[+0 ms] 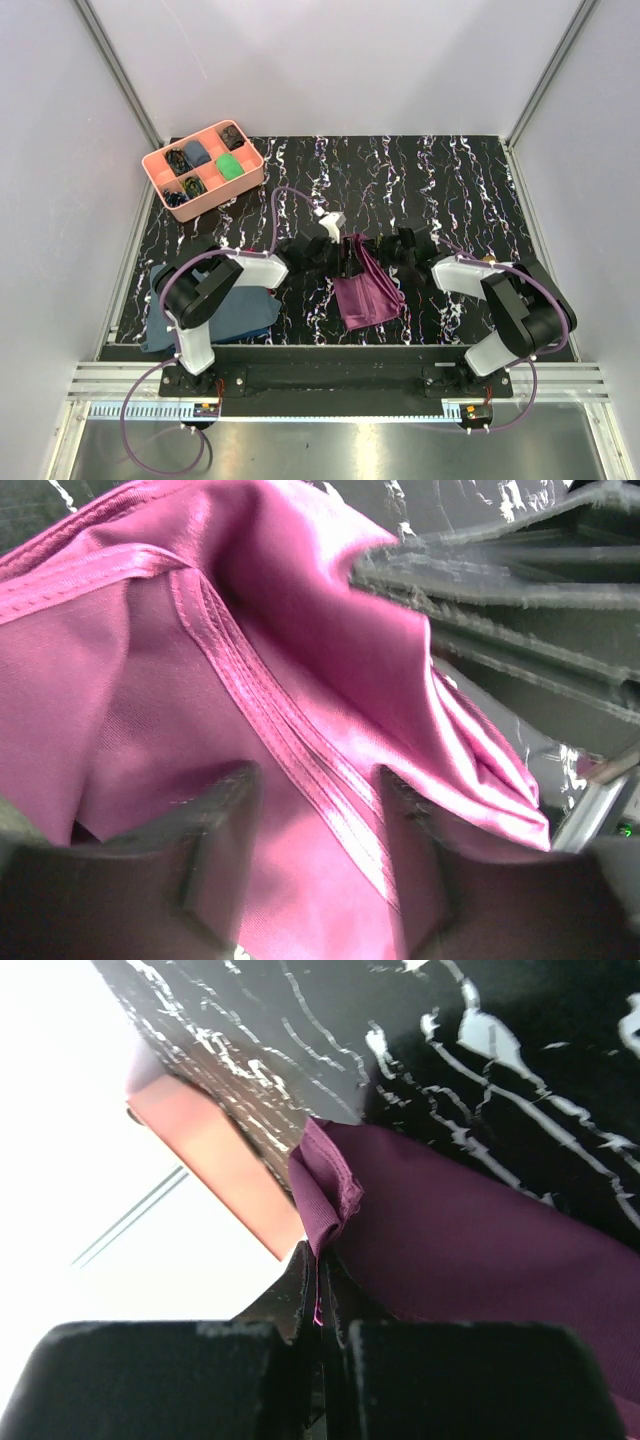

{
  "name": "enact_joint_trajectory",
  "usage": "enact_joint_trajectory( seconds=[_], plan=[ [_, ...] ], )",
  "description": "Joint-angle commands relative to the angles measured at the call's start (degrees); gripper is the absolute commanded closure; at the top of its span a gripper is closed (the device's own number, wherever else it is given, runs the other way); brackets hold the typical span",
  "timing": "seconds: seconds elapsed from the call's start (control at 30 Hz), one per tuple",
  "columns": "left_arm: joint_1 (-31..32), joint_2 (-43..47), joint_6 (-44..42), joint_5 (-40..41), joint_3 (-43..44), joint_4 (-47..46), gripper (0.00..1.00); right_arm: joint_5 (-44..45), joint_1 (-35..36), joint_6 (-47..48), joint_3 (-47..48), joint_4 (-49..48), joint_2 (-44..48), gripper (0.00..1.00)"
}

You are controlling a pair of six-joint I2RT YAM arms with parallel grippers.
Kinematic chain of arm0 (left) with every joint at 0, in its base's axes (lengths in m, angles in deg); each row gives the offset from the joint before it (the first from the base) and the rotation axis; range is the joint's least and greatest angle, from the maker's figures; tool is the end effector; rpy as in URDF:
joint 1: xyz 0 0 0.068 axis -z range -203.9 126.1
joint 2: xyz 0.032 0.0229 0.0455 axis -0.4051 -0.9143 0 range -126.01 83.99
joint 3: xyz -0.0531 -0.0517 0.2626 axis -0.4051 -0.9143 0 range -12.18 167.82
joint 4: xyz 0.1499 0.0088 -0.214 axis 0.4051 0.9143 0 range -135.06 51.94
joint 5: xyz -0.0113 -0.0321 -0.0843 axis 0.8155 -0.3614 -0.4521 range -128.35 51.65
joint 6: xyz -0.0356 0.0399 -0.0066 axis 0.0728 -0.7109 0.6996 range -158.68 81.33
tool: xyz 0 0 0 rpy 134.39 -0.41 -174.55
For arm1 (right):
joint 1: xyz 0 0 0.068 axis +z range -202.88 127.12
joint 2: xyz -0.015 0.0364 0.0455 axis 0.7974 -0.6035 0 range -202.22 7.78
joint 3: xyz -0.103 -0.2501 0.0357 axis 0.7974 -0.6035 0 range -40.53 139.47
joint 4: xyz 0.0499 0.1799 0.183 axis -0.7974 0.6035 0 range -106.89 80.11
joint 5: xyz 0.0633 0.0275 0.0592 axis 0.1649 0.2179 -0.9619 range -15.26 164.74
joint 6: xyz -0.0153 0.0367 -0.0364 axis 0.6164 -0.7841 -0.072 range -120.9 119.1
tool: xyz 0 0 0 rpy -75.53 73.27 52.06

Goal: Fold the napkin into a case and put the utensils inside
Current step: Stuff the top corner of the smaller-rectangle-folded napkin at the center of the board.

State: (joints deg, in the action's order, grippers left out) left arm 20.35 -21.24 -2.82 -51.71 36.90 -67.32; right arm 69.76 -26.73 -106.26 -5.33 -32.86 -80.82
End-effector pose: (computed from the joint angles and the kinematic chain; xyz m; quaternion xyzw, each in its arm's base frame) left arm 0.2563 -0.2612 0.1377 0.1187 0.8702 -0.3791 0.2914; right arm 0.2631 0.1327 0.1500 0.5562 0.7024 0.4194 0.1462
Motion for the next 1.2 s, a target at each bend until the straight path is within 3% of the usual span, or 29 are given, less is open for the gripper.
enact_joint_trajectory(
  seconds=[0.0, 0.17, 0.3, 0.43, 0.53, 0.73, 0.8, 1.0, 1.1, 1.13, 1.17],
  plan=[
    [0.3, 3.8, -1.0, -2.9, -1.3, -3.8, 0.29, 3.8, 0.7, -1.9, 0.1, 0.1, 2.2, 1.00],
    [0.0, 4.7, 1.4, -4.4, -2.0, -5.6, 0.27, 3.4, 1.4, -0.5, 1.4, -0.6, 1.5, 1.00],
    [-1.6, 7.7, 3.5, -3.9, -2.4, -0.4, 0.36, 2.8, 1.4, 3.2, 1.3, -2.5, 1.1, 1.00],
    [-2.9, 10.3, 2.5, -2.5, -0.8, 8.5, 0.44, -1.9, 1.0, 12.1, 1.8, -4.5, -2.4, 0.98],
    [-3.6, 10.2, 2.0, -4.5, -0.1, 10.2, 0.49, -9.9, -0.6, 19.0, 1.1, -10.3, -6.8, 0.93],
    [-3.6, 7.7, 2.1, -6.5, 1.9, 10.8, 0.53, -19.1, -4.7, 34.8, 2.9, -9.4, -10.7, 0.89],
    [-3.6, 7.1, 2.1, -6.7, 2.3, 11.1, 0.54, -19.0, -6.0, 43.0, 4.2, -2.6, -9.4, 0.82],
    [-3.5, 5.5, 1.4, -6.6, 4.4, 12.9, 0.55, -18.0, -10.7, 66.0, 14.4, 19.5, -6.9, 0.42],
    [-3.6, 4.5, 0.7, -7.0, 5.8, 14.3, 0.55, -16.8, -12.5, 74.6, 16.9, 26.0, -7.2, 0.28],
    [-3.6, 4.3, 0.4, -7.1, 6.5, 14.7, 0.55, -14.6, -12.6, 76.5, 17.7, 28.2, -7.2, 0.15],
    [-3.6, 4.2, 0.1, -7.0, 6.8, 15.4, 0.55, -14.1, -12.5, 79.9, 18.3, 29.7, -7.3, 0.08]
  ],
)
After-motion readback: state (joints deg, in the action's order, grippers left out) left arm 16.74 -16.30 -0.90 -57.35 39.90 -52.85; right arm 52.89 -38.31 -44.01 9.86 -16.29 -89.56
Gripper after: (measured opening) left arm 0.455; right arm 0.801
